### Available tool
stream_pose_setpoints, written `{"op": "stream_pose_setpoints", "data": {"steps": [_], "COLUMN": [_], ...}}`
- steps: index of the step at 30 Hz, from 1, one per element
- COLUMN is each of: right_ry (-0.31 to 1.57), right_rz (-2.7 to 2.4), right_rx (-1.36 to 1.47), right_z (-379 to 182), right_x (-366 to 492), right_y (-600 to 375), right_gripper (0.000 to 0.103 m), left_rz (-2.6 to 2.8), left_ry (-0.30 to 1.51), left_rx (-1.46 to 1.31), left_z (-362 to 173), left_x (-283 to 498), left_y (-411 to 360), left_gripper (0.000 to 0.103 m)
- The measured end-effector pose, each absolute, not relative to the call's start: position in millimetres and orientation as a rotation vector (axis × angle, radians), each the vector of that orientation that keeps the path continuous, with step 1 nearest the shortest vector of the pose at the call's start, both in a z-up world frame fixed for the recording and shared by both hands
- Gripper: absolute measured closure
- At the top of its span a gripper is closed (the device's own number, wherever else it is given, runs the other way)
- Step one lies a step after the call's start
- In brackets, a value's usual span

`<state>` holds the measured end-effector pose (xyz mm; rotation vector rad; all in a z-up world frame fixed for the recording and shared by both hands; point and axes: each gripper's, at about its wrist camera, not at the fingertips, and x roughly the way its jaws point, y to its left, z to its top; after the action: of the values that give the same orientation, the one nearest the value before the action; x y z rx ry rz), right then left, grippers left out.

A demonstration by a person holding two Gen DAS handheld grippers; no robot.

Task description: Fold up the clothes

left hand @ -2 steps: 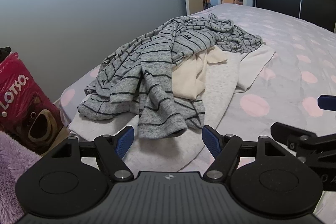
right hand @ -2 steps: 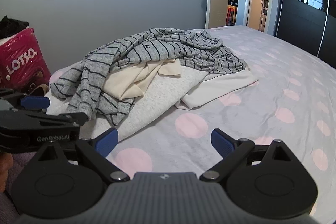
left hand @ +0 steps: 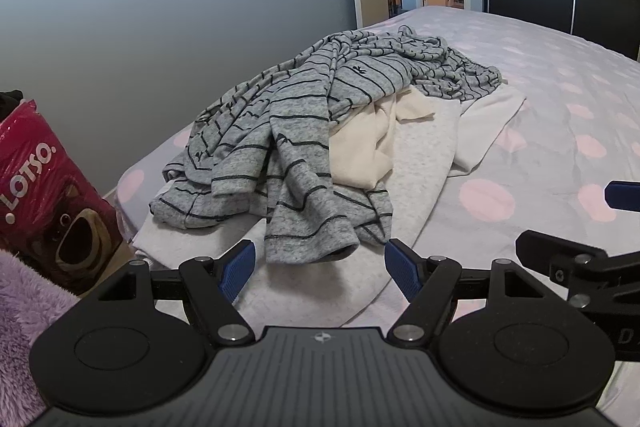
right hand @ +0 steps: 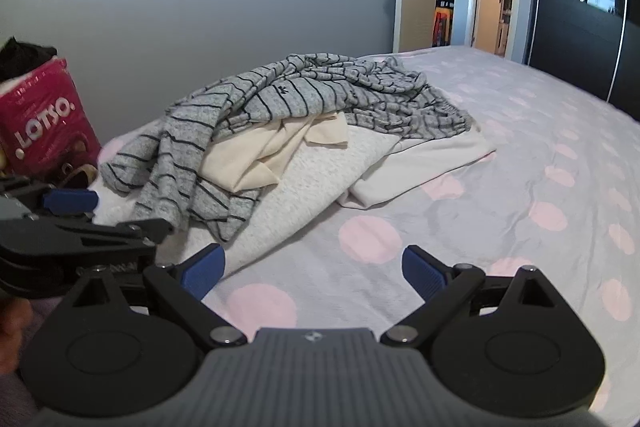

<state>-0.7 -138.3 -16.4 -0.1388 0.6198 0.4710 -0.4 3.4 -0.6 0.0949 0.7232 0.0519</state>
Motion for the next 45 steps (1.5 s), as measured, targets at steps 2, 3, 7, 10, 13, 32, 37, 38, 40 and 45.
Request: {"op": "stream_pose_setpoints", "data": {"steps": [2,3,7,10,13,32,37,38,40,45], "right_ry": [0.619,0.618,0.657,0.634,0.609,0.626,0.611,0.610,0.611,0.611], "right_rz": [0.491,0.501,0.537,0.540,0.553,0.505,0.511,0.511,0.508,0.500], "right_rx": [-0.119,-0.110,-0.047,-0.040,-0.025,0.026,0.018,0.018,0.021,0.024], "right_z": [-17,-17,-9,-6,-9,-13,-12,-12,-12,-13], "right_x": [-2,-3,3,0,-4,4,2,2,3,4], "right_y": [-136,-135,-129,-127,-139,-149,-147,-147,-147,-147], "right_gripper": [0.007,0.007,0.007,0.007,0.007,0.007,0.007,0.007,0.007,0.007], "left_rz": [0.051,0.050,0.062,0.068,0.070,0.070,0.074,0.074,0.073,0.074], "left_ry": [0.719,0.717,0.718,0.725,0.729,0.731,0.734,0.735,0.735,0.737], "left_rx": [0.091,0.088,0.100,0.107,0.102,0.109,0.100,0.100,0.101,0.101], "left_z": [-1,-1,1,1,-1,-1,-2,-2,-2,-3], "left_x": [-1,-1,-2,0,-1,-3,-1,-1,-1,-1], "left_y": [6,7,4,3,3,1,3,4,4,3], "left_gripper": [0.032,0.032,0.032,0.032,0.032,0.032,0.032,0.032,0.032,0.032]}}
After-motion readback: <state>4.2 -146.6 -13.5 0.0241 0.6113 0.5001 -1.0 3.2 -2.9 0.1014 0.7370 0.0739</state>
